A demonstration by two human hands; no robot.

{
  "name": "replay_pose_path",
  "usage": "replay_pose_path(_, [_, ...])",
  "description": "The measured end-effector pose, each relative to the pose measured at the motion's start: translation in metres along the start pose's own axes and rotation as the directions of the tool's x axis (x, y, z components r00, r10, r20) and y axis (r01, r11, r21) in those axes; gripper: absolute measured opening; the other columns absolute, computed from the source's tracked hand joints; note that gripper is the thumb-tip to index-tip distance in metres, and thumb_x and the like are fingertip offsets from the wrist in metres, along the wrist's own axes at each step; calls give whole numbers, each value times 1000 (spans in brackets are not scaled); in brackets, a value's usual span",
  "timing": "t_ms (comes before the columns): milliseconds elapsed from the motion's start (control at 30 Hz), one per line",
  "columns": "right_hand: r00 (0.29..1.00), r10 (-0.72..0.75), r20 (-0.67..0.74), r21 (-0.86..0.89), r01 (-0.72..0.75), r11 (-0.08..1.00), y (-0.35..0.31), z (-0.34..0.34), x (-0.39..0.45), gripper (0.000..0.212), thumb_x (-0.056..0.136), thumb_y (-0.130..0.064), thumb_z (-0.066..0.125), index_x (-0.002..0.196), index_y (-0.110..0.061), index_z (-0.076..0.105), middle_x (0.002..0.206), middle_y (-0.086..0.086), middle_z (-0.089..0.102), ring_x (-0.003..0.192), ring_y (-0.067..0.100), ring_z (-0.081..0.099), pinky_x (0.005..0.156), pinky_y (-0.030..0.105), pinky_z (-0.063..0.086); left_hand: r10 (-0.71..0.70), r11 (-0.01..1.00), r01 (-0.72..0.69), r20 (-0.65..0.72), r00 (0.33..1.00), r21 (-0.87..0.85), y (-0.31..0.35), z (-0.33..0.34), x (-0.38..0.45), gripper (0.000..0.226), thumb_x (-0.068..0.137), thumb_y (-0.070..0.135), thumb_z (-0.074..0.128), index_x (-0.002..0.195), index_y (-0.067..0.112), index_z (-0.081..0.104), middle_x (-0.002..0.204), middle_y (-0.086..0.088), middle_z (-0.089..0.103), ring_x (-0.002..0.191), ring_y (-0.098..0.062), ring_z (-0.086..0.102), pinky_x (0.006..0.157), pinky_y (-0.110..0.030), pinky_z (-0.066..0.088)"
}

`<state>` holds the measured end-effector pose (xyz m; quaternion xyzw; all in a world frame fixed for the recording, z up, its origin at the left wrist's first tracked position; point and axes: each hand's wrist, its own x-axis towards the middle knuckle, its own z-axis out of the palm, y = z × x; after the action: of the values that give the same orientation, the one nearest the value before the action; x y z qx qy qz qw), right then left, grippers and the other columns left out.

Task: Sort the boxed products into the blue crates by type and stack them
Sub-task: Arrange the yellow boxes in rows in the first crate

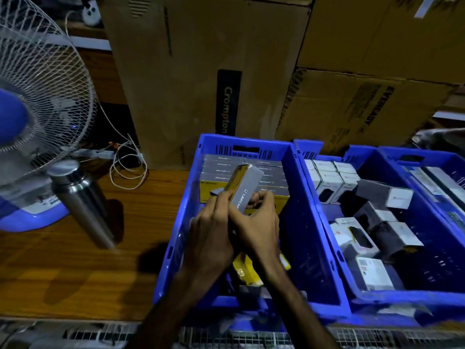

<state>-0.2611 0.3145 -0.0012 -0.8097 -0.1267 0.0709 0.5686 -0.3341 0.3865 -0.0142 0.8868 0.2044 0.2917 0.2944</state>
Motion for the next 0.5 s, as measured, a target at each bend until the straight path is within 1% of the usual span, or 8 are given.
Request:
replay_pose_path(67, [994,8,113,127,-23,992,2,-2,5,48,69,-49,84,94,-22,54,92,-3,68,89,20,70,79,49,59,-14,999,16,-23,1000,46,-16,1,6,52,82,13,71,132,19,57,122,-5,69,107,-36,66,78,-43,54])
replay_pose_path(133, [970,37,239,268,-102,958,8,-8,11,45,76,-38,87,104,-15,59,104,4,69,97,29,73,79,56,62,-17,993,20,-24,1000,117,-32,0,14,48,87,17,71,133,24,58,127,-2,68,113,-33,62,87,-41,46])
replay_pose_path(200, [940,42,338,286,-145,947,14,-18,16,37,88,-24,80,114,-10,59,116,9,67,102,30,72,78,54,63,-26,986,21,30,999,164,-45,-7,29,52,86,17,69,135,30,56,132,2,65,121,-28,57,96,-39,40])
replay_pose_path(233, [938,33,344,259,-128,957,20,-24,19,34,90,-23,78,115,-11,60,118,9,67,102,29,73,78,52,63,-32,985,20,69,997,169,-49,-12,40,52,85,16,69,133,32,57,132,2,65,123,-28,57,99,-40,41])
replay_pose_path(300, [955,-26,297,175,-28,984,34,-36,27,26,89,-27,79,109,-16,66,114,4,70,98,22,74,82,49,63,-16,985,-9,148,989,173,-50,-22,64,49,84,14,71,128,30,59,129,0,68,122,-30,59,99,-43,47])
replay_pose_path(367, [967,-99,234,93,79,992,46,-50,32,16,89,-22,79,101,-16,70,103,-4,74,90,6,73,82,35,61,34,982,-74,223,974,176,-51,-28,84,49,82,11,75,125,28,61,127,-2,69,120,-29,62,98,-44,51])
replay_pose_path(400, [972,-131,194,47,124,991,51,-58,33,11,90,-20,78,98,-16,71,98,-6,75,87,1,71,80,30,59,57,975,-109,260,964,192,-52,-29,92,50,81,10,76,126,27,61,128,-2,68,120,-28,62,98,-44,52])
replay_pose_path(500, [973,-211,95,-53,216,975,60,-82,33,4,92,-21,75,93,-22,71,91,-10,75,87,1,71,81,31,60,96,939,-202,352,931,278,-59,-23,111,52,83,9,77,130,22,60,128,-3,67,120,-26,63,98,-45,55])
